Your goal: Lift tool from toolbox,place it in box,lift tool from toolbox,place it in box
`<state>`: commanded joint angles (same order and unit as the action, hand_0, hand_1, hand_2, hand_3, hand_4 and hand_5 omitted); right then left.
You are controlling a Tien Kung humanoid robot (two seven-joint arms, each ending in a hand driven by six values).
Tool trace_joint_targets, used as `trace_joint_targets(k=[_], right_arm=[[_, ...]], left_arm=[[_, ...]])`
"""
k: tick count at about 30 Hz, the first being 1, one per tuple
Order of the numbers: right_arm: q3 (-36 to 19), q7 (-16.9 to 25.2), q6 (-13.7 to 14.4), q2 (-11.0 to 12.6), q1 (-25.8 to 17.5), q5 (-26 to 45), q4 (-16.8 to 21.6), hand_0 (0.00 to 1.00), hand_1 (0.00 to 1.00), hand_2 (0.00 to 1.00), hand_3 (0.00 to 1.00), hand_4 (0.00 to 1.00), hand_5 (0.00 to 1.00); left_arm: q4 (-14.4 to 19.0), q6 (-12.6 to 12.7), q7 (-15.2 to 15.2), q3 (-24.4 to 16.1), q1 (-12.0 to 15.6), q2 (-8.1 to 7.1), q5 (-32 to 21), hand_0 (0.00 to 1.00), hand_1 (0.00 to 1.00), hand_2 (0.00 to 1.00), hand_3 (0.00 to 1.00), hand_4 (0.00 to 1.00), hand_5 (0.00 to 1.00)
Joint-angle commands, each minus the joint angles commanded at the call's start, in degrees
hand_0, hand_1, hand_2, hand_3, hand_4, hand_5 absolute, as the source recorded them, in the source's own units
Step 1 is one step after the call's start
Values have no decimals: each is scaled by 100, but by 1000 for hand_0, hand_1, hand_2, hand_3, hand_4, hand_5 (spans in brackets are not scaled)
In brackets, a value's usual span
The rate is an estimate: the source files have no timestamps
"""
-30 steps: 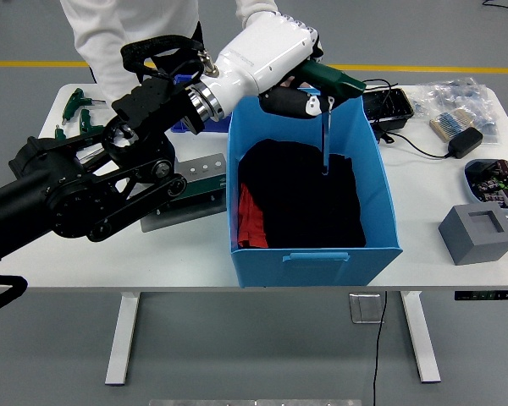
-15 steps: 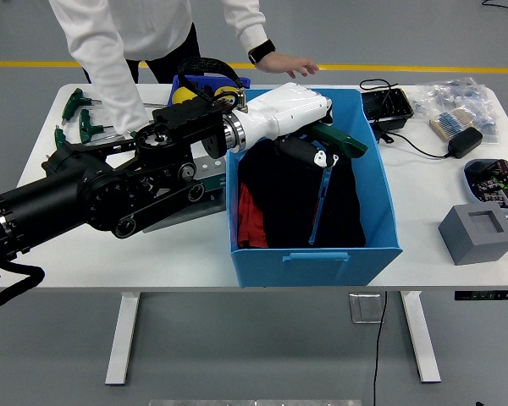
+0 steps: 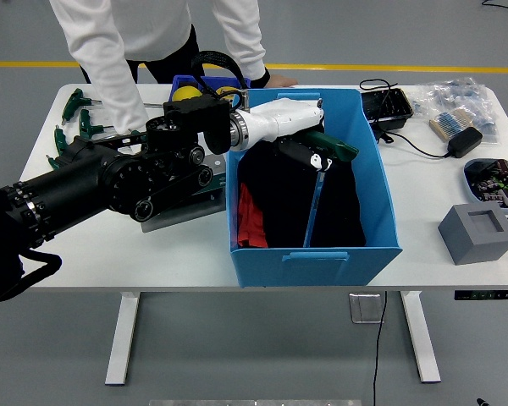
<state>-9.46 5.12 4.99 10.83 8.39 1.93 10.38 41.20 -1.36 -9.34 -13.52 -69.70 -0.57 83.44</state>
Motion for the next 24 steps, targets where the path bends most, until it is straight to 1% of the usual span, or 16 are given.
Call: trace_joint_targets(k=[2, 7, 10, 17, 22, 23, 24], right_arm=[[-44, -15, 3, 8, 12, -70, 4, 715, 705, 771, 621, 837, 748], [-125, -52, 8, 19, 49, -220, 12, 715, 704, 772, 621, 837, 749], [-155, -64, 10, 25, 60, -276, 16, 715, 704, 772, 621, 837, 749], [-222, -95, 14, 30, 83, -391, 19, 716, 703, 770, 621, 837, 749], [-292, -128, 18, 39, 117, -516, 24, 716, 703, 770, 621, 837, 749], [-290, -127, 15, 43, 117, -516, 24, 715, 703, 771, 621, 837, 749], [-272, -121, 12, 48, 116, -496, 24, 715, 703, 771, 621, 837, 749]], left_arm=[[-150, -35, -4, 74, -36, 57, -188, 284, 44, 65, 80, 572, 561], [-406, -164, 2, 236, -68, 57, -528, 285, 45, 66, 81, 574, 542], [-471, -185, -7, 317, -63, 57, -619, 285, 45, 66, 81, 574, 542], [-437, -16, -38, 469, 5, 57, -689, 291, 48, 70, 85, 573, 537], [-506, 115, -50, 591, 11, 57, -692, 291, 48, 70, 85, 573, 537], [-527, 181, -43, 640, 17, 57, -653, 330, 99, 121, 162, 585, 521], [-543, 221, -36, 683, 18, 57, -614, 330, 99, 121, 162, 585, 521]])
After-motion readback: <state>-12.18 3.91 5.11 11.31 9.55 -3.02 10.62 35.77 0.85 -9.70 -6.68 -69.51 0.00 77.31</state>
